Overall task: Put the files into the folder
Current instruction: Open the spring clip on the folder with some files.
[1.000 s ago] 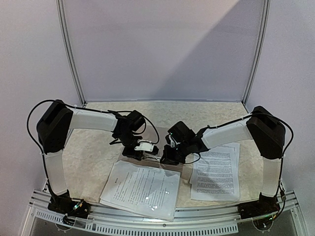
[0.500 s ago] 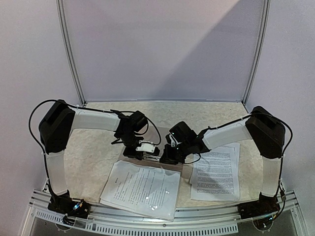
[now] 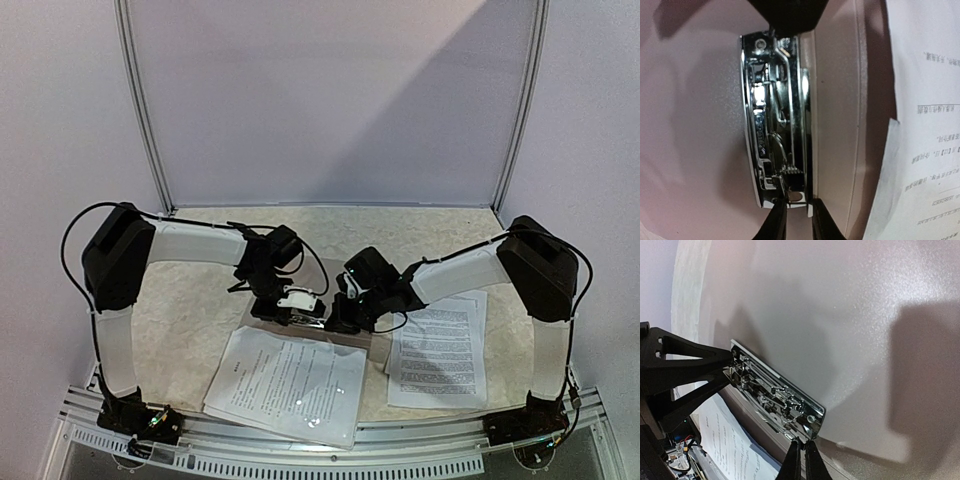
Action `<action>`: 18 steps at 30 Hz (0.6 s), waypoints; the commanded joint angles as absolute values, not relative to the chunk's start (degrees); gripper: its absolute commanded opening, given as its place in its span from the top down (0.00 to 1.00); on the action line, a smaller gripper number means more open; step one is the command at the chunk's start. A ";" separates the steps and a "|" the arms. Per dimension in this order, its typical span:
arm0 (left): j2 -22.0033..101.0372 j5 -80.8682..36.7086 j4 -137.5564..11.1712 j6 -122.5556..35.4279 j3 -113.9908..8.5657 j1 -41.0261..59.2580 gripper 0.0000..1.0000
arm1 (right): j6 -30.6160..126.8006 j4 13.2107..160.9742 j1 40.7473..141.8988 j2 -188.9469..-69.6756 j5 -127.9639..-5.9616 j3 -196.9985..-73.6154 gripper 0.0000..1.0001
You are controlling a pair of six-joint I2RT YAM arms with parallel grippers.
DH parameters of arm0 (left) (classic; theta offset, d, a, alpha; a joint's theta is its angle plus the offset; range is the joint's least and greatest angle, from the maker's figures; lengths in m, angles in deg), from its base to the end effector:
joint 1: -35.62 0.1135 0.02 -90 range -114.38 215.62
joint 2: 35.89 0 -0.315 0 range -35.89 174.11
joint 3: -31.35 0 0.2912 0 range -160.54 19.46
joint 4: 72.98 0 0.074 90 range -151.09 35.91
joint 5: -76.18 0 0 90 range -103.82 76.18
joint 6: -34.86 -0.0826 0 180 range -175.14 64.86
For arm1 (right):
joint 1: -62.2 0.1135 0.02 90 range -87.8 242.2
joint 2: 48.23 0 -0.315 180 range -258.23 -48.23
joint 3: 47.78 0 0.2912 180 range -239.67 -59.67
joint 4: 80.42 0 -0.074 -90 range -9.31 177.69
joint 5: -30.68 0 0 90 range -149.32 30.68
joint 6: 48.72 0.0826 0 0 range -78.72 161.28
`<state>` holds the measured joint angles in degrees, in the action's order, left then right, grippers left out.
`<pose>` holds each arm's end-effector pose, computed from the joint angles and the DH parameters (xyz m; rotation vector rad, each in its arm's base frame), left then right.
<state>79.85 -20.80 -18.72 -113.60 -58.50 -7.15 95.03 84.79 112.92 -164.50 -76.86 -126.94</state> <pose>0.3202 -0.3099 0.1164 2.2910 1.8608 -0.1436 0.2884 0.3919 0.1001 -0.0748 2.7911 1.0245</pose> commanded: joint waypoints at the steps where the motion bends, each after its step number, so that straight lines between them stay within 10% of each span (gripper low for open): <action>1: 83.75 -19.98 -15.91 -113.05 -58.13 -8.24 0.80 | 94.68 77.83 112.10 -169.05 -72.02 -124.14 0.96; 18: 84.94 -17.69 -15.41 -107.67 -58.85 -8.40 0.78 | 93.60 75.26 111.88 -173.53 -70.39 -123.82 0.97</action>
<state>81.69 -19.03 -15.64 -108.66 -61.53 -7.34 94.07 84.73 112.65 -166.01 -76.73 -127.59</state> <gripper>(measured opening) 0.223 0.033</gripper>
